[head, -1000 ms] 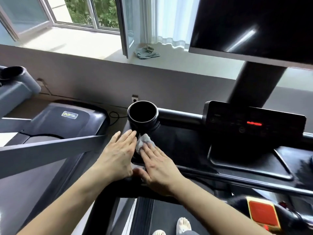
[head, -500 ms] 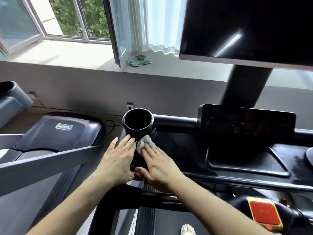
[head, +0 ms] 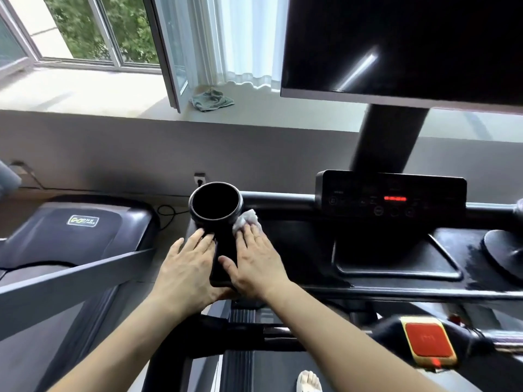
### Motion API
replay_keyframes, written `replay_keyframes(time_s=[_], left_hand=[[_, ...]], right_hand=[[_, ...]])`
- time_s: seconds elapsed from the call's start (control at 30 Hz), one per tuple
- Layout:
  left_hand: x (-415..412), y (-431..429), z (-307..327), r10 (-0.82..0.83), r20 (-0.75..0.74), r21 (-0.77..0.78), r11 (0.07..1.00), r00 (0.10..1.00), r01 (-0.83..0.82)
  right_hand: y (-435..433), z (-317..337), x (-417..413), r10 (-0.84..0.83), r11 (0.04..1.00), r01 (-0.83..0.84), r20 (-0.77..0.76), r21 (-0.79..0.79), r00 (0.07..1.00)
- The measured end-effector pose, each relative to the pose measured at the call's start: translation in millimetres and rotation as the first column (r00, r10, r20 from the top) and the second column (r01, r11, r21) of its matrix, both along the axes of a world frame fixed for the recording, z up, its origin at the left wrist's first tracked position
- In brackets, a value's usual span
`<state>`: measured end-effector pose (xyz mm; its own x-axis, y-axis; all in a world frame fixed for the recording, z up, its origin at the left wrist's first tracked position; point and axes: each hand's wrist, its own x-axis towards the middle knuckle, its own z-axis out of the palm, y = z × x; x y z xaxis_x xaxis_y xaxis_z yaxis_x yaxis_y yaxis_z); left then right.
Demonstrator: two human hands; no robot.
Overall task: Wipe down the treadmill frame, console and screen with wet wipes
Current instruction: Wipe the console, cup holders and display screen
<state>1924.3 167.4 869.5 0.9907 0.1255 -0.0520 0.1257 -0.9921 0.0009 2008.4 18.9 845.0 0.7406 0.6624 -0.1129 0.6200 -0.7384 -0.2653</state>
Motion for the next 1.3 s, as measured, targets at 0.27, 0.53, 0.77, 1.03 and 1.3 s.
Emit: replay_keyframes(time_s=[0.27, 0.53, 0.77, 1.03, 1.3], left_hand=[[4, -7, 15, -0.001, -0.018, 0.058, 0.998, 1.000, 0.002], [7, -9, 19, 0.007, -0.022, 0.049, 0.999, 1.000, -0.006], [4, -12, 25, 0.023, -0.037, 0.014, 1.000, 0.999, -0.022], [2, -9, 18, 0.029, 0.013, -0.022, 0.999, 1.000, -0.028], [2, -7, 17, 0.013, 0.039, 0.009, 1.000, 0.999, -0.013]], right_hand=[[-73, 5, 25, -0.170, 0.966, 0.130, 0.170, 0.225, 0.971], [-63, 27, 58, -0.421, 0.836, 0.415, -0.067, 0.358, 0.905], [-29, 40, 68, -0.407, 0.581, 0.630, -0.487, 0.515, 0.773], [-17, -7, 17, 0.034, 0.993, -0.062, 0.254, 0.102, 0.967], [-64, 1, 43, -0.055, 0.998, 0.056, 0.110, -0.003, 0.992]])
